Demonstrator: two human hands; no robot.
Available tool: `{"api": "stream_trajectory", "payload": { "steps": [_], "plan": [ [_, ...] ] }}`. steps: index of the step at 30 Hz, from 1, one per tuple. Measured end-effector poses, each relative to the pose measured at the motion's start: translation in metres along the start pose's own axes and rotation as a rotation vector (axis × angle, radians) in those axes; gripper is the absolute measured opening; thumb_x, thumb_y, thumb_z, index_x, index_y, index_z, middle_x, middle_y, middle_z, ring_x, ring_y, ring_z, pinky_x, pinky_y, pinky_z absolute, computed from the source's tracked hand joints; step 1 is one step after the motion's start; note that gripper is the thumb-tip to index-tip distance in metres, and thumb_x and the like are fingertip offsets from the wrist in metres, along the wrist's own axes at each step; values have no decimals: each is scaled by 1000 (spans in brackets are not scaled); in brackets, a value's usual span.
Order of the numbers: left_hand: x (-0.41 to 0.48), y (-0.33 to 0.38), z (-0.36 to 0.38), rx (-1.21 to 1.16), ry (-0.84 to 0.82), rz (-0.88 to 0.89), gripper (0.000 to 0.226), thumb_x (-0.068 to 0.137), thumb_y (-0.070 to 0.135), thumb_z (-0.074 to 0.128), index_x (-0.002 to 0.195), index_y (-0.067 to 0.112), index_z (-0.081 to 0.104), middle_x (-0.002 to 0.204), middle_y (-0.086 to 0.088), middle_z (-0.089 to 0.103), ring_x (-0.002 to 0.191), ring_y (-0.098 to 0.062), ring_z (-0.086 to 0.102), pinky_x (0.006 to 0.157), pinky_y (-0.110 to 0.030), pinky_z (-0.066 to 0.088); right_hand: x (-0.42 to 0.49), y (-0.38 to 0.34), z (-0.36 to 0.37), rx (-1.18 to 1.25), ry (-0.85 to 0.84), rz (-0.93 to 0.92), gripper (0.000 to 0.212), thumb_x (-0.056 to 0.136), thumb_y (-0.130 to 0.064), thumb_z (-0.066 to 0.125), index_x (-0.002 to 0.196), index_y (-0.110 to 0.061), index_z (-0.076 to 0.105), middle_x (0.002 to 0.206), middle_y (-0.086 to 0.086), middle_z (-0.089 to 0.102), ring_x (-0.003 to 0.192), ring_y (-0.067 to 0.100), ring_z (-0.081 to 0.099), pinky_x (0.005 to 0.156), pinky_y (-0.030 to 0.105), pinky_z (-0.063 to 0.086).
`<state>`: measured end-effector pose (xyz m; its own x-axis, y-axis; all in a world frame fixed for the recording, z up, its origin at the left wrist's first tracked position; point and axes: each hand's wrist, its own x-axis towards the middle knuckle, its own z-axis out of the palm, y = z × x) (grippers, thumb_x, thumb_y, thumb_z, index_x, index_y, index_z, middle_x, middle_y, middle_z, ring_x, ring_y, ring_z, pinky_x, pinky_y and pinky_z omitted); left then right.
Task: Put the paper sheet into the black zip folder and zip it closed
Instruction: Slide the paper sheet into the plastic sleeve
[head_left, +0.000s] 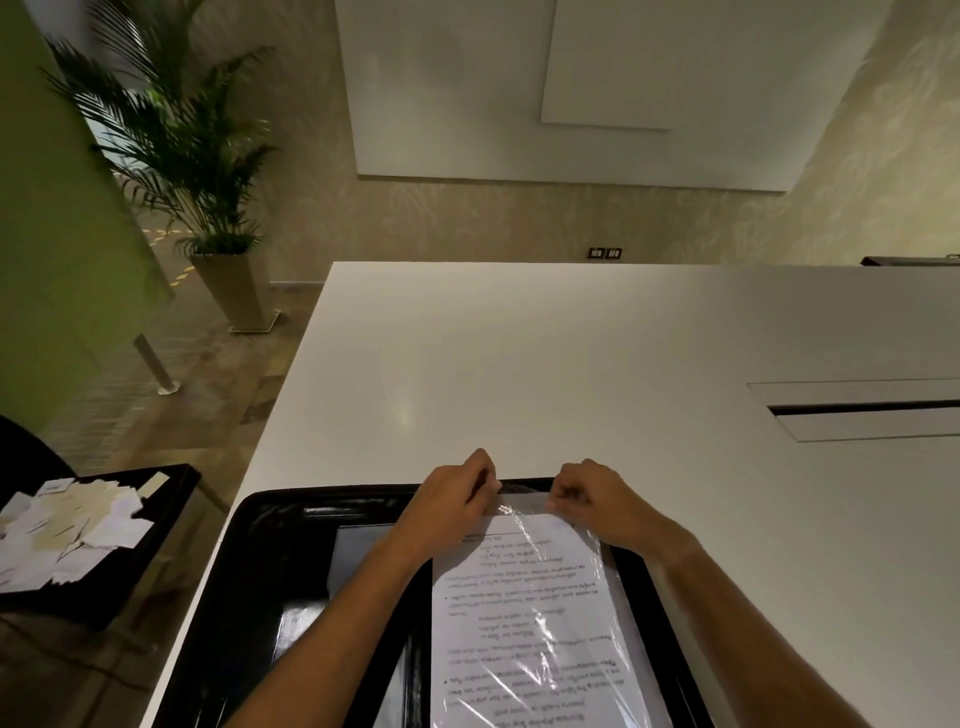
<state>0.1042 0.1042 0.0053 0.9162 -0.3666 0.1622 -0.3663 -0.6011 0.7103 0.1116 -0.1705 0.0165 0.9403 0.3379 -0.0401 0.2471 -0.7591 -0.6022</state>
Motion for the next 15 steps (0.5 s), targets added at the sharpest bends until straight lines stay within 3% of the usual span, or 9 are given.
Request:
{"api": "stream_trajectory", "payload": {
  "steps": [3,6,11,15],
  "plan": [
    [3,8,-2,71,-82,-9,18,118,32,43,104,21,48,69,10,59,61,-17,56,60,-28,37,3,2,-2,-75,-43,1,16,98,-32,78,83,-27,76,71,-17,71,71,4,65,73,11,35],
    [6,14,-4,107,-110,-36,18,118,29,42,108,16,50,70,3,62,68,-35,63,62,-33,39,6,4,-4,-149,-36,-40,17,99,-38,70,83,-30,71,74,-20,74,72,3,67,81,17,33],
    [8,8,-12,42,-175,-91,10,110,31,61,116,27,53,76,7,73,69,-18,66,67,-34,50,5,8,-7,-140,-41,-26,18,97,-47,66,79,-48,65,79,-35,72,80,-6,68,83,22,35],
    [2,3,-20,-58,-191,-144,29,101,26,73,126,34,59,86,4,78,81,-17,71,83,-39,58,0,14,-6,-65,-25,-10,14,97,-47,70,89,-36,74,84,-31,77,84,-3,71,81,25,44]
  ]
}}
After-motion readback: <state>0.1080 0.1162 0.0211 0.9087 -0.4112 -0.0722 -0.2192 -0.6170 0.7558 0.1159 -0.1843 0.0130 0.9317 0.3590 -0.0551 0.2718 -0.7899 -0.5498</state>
